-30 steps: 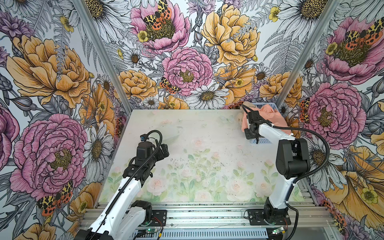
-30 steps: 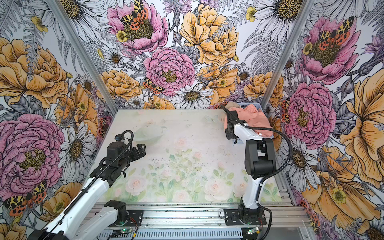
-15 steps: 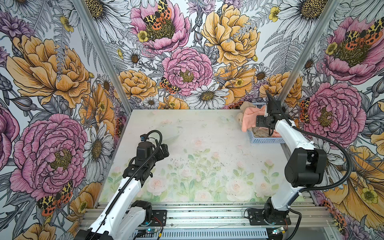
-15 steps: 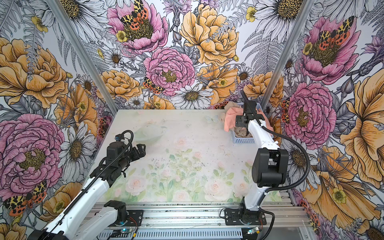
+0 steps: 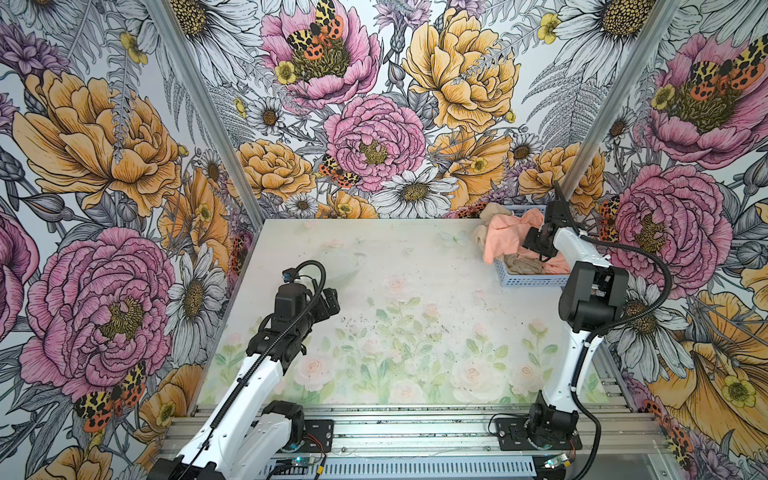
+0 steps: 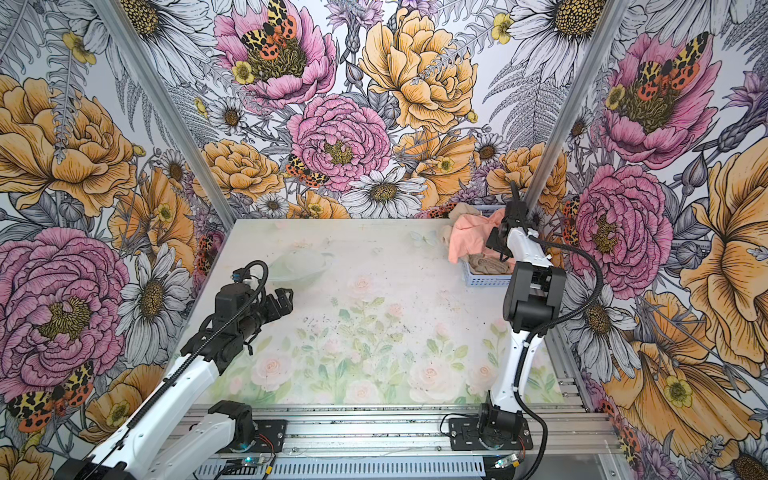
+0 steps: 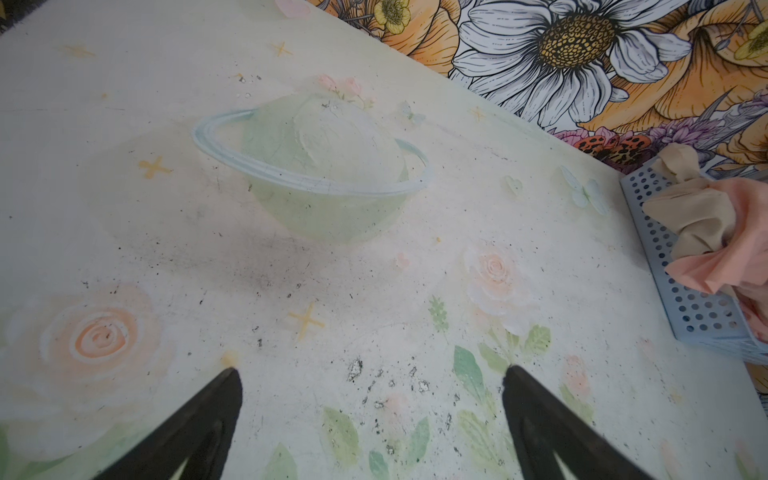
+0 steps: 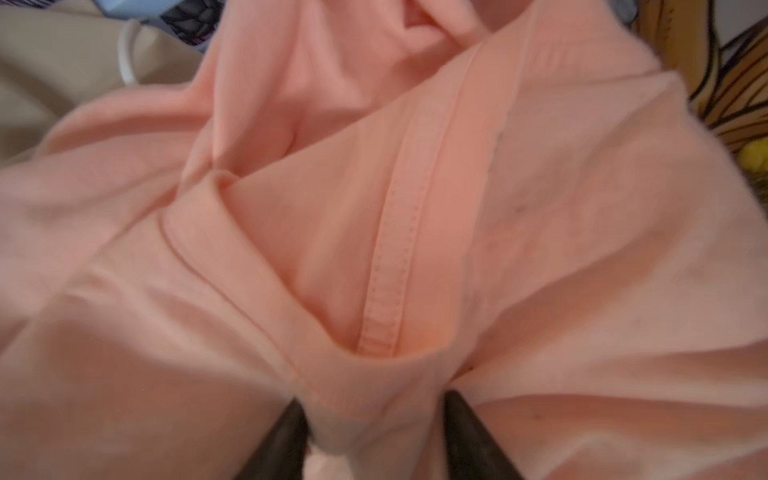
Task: Fold and stack the mixed laundry pile
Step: 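Lift the pink shirt out of the basket and drop it on the table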
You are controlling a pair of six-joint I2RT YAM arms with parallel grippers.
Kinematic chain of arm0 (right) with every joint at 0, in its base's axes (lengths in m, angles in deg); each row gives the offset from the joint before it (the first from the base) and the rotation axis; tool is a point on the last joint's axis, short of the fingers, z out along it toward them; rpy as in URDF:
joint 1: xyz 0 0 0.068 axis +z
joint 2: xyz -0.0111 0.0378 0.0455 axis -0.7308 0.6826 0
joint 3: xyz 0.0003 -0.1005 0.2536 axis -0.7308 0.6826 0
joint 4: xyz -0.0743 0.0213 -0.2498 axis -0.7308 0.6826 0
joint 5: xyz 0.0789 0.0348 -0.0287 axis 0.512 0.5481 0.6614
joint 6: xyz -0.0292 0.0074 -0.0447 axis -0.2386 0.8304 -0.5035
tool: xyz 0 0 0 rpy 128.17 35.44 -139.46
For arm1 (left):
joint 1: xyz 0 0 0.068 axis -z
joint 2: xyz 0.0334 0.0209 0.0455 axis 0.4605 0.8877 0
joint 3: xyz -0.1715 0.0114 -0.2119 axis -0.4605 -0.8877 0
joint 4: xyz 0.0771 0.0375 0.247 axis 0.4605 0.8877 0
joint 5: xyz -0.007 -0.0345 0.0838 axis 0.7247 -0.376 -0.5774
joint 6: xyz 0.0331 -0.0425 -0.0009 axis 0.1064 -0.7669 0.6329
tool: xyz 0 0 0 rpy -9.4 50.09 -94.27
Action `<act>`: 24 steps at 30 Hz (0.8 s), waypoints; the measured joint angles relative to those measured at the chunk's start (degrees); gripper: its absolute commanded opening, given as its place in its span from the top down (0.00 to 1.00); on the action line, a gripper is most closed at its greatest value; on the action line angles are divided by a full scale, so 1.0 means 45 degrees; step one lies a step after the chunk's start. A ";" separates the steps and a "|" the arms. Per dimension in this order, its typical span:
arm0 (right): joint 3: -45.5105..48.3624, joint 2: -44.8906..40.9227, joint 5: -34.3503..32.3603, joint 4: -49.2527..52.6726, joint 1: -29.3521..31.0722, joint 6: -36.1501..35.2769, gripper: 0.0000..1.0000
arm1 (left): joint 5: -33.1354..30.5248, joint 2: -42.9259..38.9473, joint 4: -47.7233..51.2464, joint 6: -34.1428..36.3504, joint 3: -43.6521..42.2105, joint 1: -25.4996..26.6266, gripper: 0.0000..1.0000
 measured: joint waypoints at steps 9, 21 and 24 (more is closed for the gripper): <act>0.0466 -0.1812 0.0311 0.0073 -0.0034 0.0185 1.00 | 0.0000 -0.0029 0.0000 0.0005 0.0000 0.0005 0.01; 0.0131 -0.7553 0.1700 0.0398 0.2443 -0.0204 1.00 | 0.0000 -0.0413 0.0049 0.0010 0.0005 0.0029 0.01; -0.0578 -0.8116 0.2215 0.0539 0.3473 -0.0282 1.00 | 0.0000 -0.0665 0.0121 0.0015 0.0010 0.0029 0.01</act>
